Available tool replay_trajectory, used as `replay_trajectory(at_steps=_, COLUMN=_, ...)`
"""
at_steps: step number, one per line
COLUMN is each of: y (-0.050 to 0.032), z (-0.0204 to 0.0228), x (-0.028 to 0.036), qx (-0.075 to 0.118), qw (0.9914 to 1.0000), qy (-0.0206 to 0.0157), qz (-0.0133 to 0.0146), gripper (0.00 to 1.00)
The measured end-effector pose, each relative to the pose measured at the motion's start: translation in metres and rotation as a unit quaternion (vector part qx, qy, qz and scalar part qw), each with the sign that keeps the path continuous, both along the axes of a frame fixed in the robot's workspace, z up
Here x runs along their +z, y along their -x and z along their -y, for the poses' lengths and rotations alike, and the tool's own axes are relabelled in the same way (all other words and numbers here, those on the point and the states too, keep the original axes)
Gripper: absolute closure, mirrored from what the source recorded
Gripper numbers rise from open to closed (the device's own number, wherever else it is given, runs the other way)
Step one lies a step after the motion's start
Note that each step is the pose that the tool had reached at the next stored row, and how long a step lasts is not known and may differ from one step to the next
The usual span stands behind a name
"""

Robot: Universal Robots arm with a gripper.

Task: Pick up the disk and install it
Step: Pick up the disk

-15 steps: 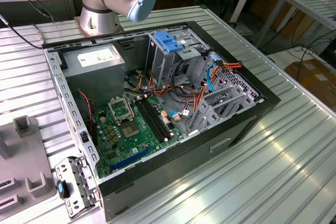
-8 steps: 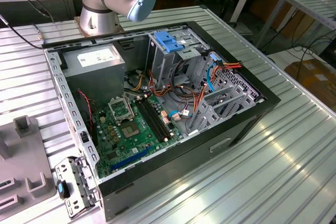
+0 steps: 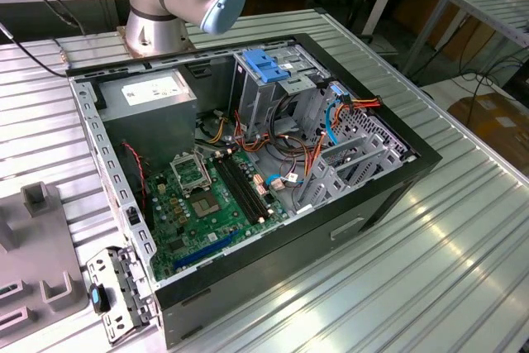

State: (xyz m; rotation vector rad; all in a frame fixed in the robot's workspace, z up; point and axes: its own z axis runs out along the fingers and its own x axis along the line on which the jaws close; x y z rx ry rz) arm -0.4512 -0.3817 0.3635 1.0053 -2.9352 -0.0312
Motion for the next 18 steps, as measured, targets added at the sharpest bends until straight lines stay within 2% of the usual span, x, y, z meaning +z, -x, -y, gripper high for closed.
replay_trajectory(at_steps=4, y=0.0000, z=0.0001, x=0.0000, qx=0.007, qw=0.99998, qy=0.0000, qz=0.0000, gripper=0.89)
replay_trajectory(at_steps=8, y=0.0000, z=0.0000, x=0.0000, qx=0.023, qw=0.99974, qy=0.0000, qz=0.0000, gripper=0.89)
replay_trajectory(at_steps=11, y=0.0000, z=0.0000, x=0.0000, qx=0.042, qw=0.99912, qy=0.0000, qz=0.0000, gripper=0.89)
replay_trajectory(at_steps=14, y=0.0000, z=0.0000, x=0.0000, qx=0.077, qw=0.99706, qy=0.0000, qz=0.0000, gripper=0.89)
replay_trajectory(at_steps=16, y=0.0000, z=0.0000, x=0.0000, qx=0.089, qw=0.99608, qy=0.0000, qz=0.0000, gripper=0.89)
replay_trajectory(at_steps=18, y=0.0000, z=0.0000, x=0.0000, qx=0.104, qw=0.99460, qy=0.0000, qz=0.0000, gripper=0.89)
